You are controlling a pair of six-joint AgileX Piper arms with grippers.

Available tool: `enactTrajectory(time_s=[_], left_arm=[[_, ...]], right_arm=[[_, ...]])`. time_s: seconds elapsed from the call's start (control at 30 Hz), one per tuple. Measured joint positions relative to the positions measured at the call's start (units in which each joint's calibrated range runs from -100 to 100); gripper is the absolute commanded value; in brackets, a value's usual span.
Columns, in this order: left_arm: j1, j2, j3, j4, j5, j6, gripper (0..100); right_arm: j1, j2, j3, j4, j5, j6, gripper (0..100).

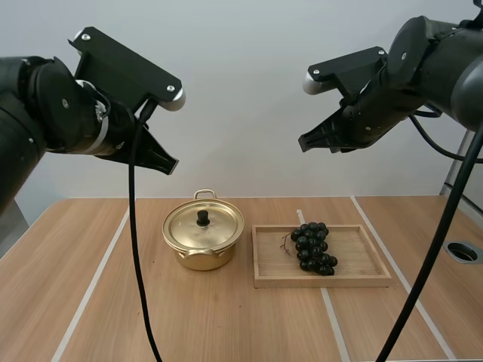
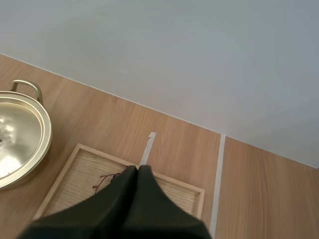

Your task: Open the pot, put the grape inside, and close it

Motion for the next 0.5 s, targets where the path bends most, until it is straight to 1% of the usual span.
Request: enactTrajectory(time_s=[0.03, 0.07, 0.1, 0.13, 0.17, 0.3, 0.4, 0.43, 0.5], left_arm=[[0.00, 0.45, 0.00, -0.46, -0.22, 0.81, 82], [0.00, 0.90, 0.00, -0.71, -0.22, 1.36, 94], [0.00, 1.32, 0.00, -1.01, -0.22, 1.74, 100], [0.00, 1.99, 0.00, -1.30, -0.40, 2.07, 100], [0.00, 2.54, 0.00, -1.60, -0.67, 2.34, 100], [0.00, 5.48, 0.00, -2.54, -0.96, 3.79, 100], [0.00, 8.03, 0.00, -5.19, -0.96, 6.02, 100], [-0.08, 9.00, 0.00, -6.17, -0.96, 6.76, 100], [-0.78, 11.11, 0.00, -8.02, -0.96, 7.54, 100]], right_arm=[[0.00, 0.00, 0.00, 0.15, 0.00, 0.00, 40], [0.00, 0.00, 0.00, 0.37, 0.00, -0.13, 57], [0.00, 0.00, 0.00, 0.37, 0.00, -0.51, 71], [0.00, 0.00, 0.00, 0.37, 0.00, -1.04, 89], [0.00, 0.00, 0.00, 0.48, 0.00, -1.55, 100], [0.00, 0.00, 0.00, 0.48, 0.00, -2.56, 100], [0.00, 0.00, 0.00, 0.48, 0.00, -2.58, 100], [0.00, 0.00, 0.00, 0.48, 0.00, -2.58, 100], [0.00, 0.00, 0.00, 0.48, 0.00, -2.58, 100]])
